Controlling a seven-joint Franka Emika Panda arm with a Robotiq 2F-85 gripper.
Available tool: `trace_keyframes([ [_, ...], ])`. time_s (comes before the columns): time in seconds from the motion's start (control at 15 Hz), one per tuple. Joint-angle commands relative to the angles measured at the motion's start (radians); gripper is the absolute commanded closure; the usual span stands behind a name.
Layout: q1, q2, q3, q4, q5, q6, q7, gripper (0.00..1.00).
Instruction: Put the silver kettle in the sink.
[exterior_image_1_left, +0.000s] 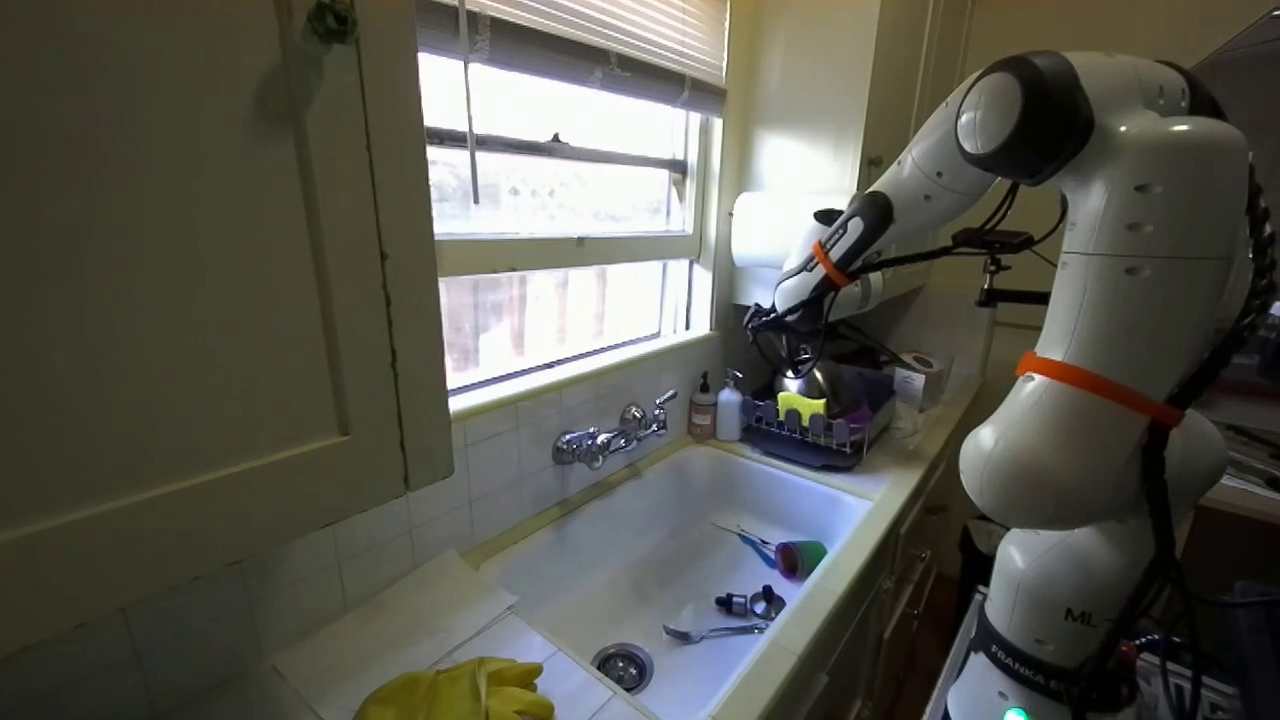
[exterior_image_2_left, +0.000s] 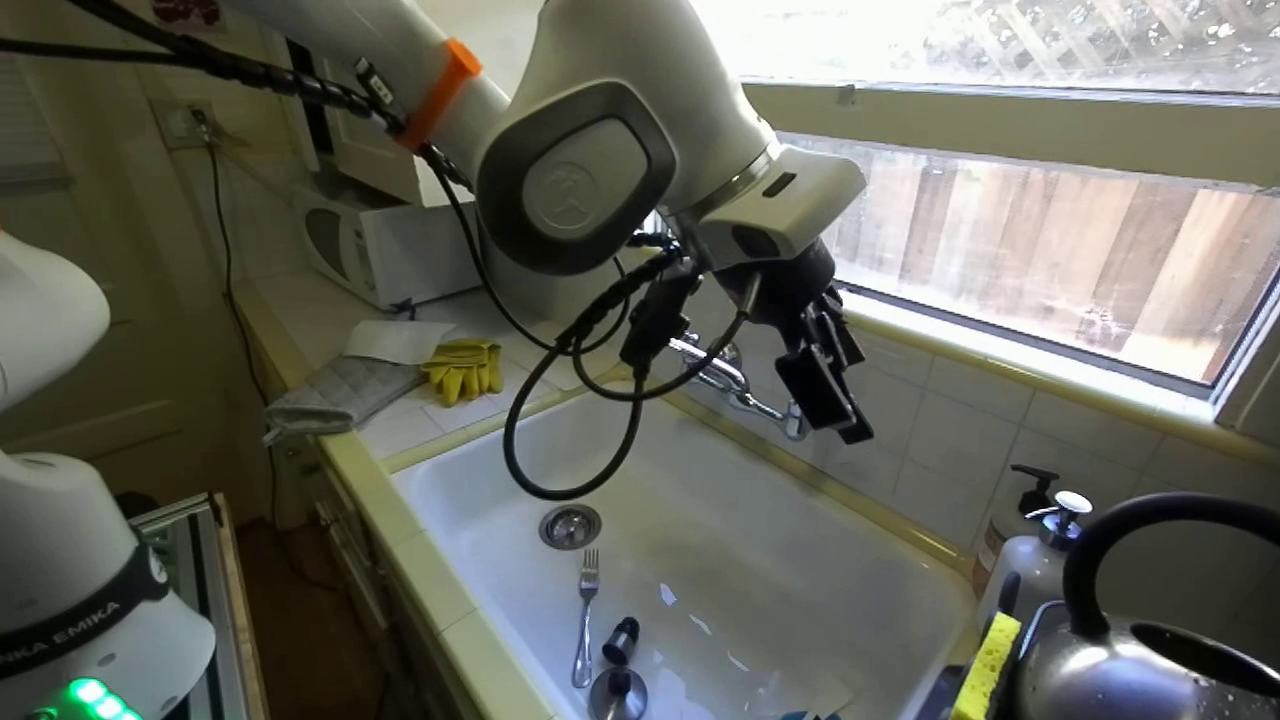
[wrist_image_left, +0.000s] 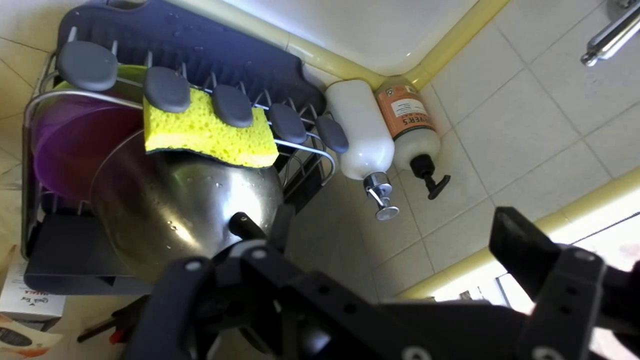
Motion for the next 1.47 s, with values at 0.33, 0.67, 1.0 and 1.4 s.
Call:
trace_keyframes([
  [0.33, -0.015, 0.032, -0.016, 0.047, -0.119, 0.000, 0.129, 0.00],
  [0.67, -0.011, 0.173, -0.104, 0.258, -0.426, -0.010, 0.450, 0.00],
  [1.0, 0.032, 0.323, -0.146, 0.419, -0.517, -0.009, 0.557, 0.00],
  [1.4, 0.007, 0.434, -0.106, 0.509, -0.460, -0.011, 0.472, 0.00],
])
